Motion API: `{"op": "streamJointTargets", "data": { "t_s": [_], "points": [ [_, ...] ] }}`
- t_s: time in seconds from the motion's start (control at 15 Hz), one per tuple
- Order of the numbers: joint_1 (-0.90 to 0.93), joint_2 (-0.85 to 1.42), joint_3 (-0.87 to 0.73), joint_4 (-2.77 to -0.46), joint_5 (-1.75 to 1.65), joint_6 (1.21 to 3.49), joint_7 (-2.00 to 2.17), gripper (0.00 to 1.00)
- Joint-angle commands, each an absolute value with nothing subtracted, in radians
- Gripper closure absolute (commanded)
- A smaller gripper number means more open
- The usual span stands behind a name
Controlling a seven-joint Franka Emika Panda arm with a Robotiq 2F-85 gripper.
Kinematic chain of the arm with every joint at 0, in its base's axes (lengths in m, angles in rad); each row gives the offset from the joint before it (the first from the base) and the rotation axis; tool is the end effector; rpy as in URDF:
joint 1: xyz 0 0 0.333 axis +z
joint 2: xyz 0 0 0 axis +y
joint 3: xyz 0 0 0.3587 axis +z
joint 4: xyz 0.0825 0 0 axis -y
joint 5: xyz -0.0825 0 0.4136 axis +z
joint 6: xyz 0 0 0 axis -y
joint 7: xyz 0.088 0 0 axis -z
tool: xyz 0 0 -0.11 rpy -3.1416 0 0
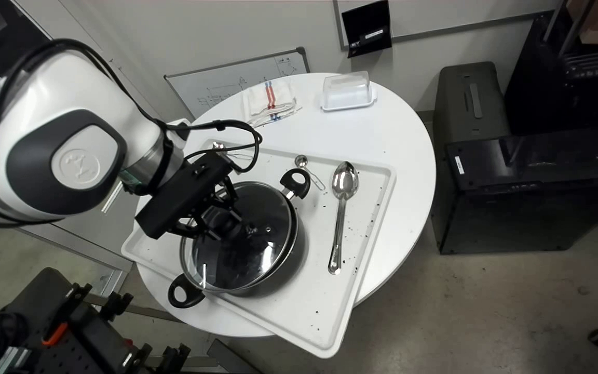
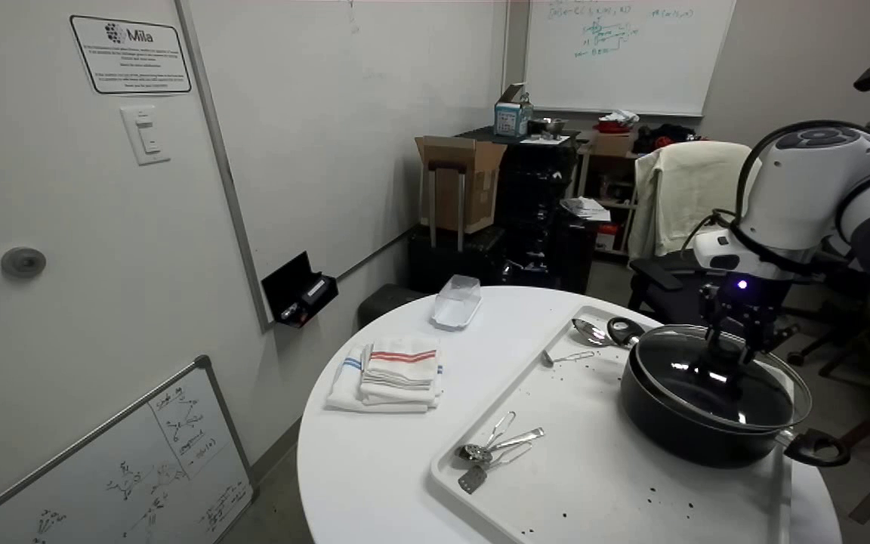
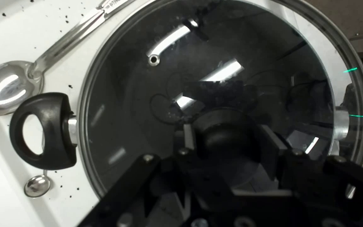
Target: Place the glass lid on the black pot.
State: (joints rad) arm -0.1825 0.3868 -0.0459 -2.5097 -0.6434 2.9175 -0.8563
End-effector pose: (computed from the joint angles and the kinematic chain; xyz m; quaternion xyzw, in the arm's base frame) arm 0.4662 -0.0723 0.1413 0.8057 0.5867 -0.0357 0.0739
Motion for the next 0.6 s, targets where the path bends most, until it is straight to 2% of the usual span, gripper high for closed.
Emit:
{"op": "streamJointTargets", "data": {
  "t_s": [0.0, 0.53],
  "points": [
    [-0.163, 0.396, -0.067, -2.502, -0.640, 2.947, -0.853, 0.76],
    [-0.160, 0.427, -0.073, -2.475, -0.637, 2.950, -0.844, 0.76]
  ]
}}
